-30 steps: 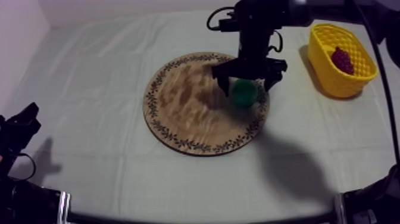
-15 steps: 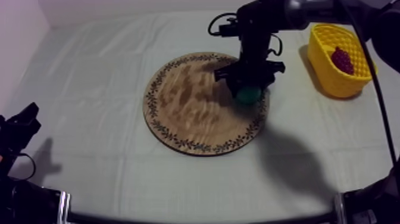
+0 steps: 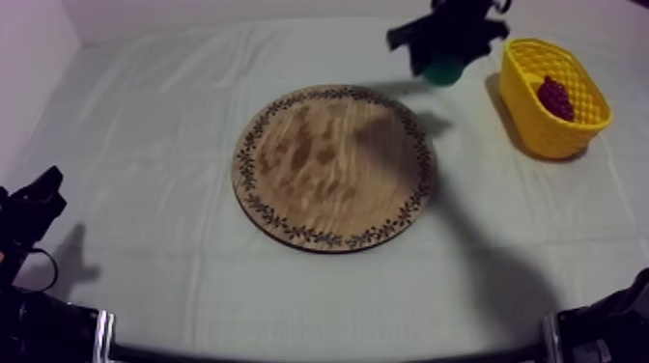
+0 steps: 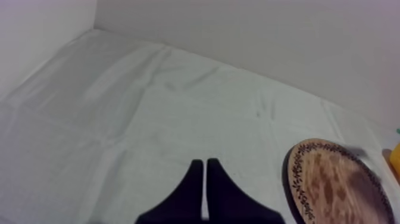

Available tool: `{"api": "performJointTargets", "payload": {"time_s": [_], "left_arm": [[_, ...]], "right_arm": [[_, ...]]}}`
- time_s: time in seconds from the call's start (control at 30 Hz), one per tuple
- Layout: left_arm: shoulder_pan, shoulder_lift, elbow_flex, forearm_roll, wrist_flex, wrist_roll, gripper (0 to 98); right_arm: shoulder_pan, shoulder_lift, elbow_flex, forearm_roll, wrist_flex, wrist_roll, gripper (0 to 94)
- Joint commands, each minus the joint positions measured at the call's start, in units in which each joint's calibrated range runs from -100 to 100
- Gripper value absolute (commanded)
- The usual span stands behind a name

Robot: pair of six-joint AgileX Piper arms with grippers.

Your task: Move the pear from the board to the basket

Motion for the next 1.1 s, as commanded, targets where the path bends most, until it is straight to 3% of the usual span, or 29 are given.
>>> {"api": "performJointTargets", "payload": {"time_s": [0.0,0.27,0.43,0.83,1.07], "left_arm": [[0.02,0.0,0.0,-0.02,-0.01,-0.01,0.1],[0.02,0.0,0.0,-0.02,-0.01,-0.01,0.1],[0.02,0.0,0.0,-0.02,-0.01,-0.01,0.1],[0.02,0.0,0.0,-0.02,-0.01,-0.01,0.1],[0.02,0.0,0.0,-0.02,-0.01,-0.01,0.1]], "right_arm": [[2.93,-3.29,-1.98,1.65,-0.34,2.13,39.7],[12.3,-8.68,-4.75,6.45,-5.2,6.15,41.7],[16.27,-9.84,-3.46,8.03,-7.78,7.25,41.3],[21.01,-4.76,3.83,7.7,-10.31,8.86,41.8],[22.89,0.0,7.27,5.44,-14.38,9.62,43.8]]}}
